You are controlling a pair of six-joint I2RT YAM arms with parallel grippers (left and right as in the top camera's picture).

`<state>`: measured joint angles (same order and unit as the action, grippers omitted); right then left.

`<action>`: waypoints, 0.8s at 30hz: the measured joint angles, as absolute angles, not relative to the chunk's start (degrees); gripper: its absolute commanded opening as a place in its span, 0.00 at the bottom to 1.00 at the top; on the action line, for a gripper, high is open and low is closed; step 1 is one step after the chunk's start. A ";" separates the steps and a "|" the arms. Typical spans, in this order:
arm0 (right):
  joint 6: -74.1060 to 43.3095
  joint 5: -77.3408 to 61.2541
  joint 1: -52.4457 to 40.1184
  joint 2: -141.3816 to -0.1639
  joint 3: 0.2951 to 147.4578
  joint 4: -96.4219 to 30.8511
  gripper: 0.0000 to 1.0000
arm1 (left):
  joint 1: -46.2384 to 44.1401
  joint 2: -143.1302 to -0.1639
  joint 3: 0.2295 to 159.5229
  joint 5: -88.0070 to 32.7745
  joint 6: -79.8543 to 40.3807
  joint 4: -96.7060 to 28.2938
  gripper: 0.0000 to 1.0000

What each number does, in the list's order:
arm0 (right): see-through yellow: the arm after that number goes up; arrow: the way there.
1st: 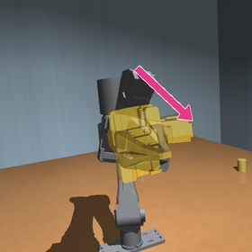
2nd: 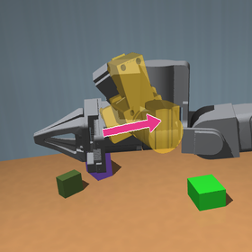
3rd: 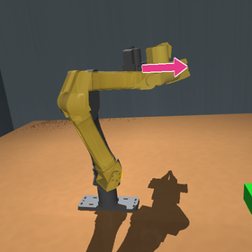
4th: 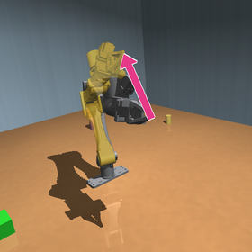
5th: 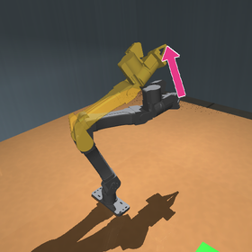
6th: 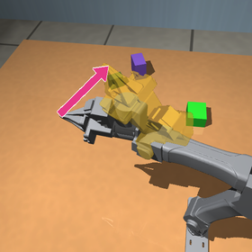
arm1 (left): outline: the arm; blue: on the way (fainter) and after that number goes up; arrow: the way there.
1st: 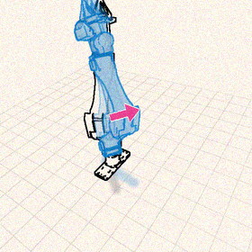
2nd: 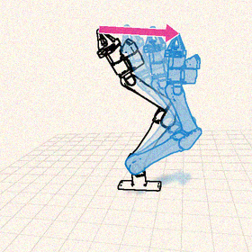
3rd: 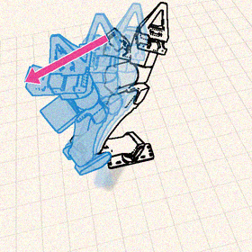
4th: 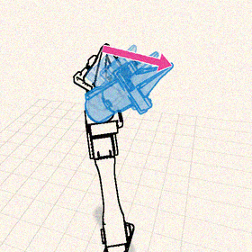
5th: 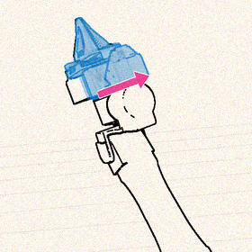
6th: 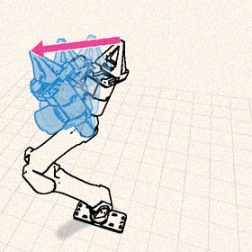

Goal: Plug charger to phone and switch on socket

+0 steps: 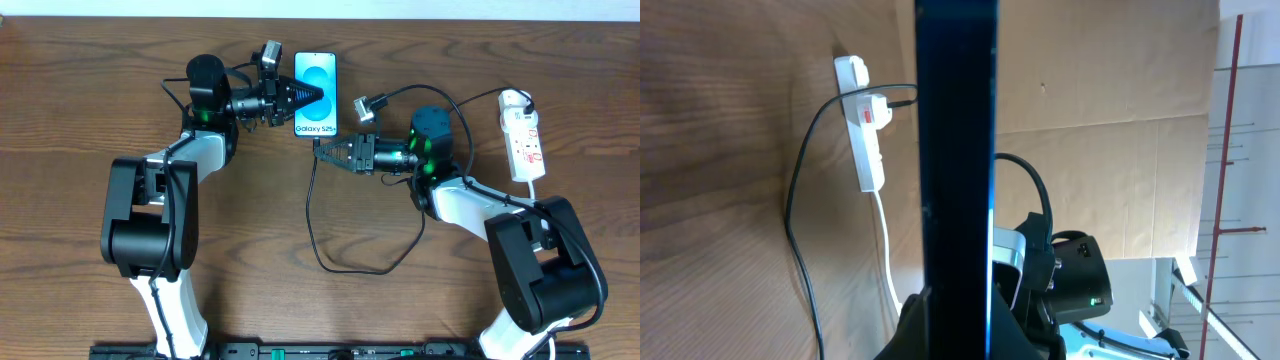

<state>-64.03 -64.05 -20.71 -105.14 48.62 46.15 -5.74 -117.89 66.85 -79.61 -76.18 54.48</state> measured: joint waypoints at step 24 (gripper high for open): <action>-63.86 -64.47 -21.50 -105.14 48.62 44.56 0.01 | -5.74 -117.89 66.85 -79.59 -75.09 54.46 0.07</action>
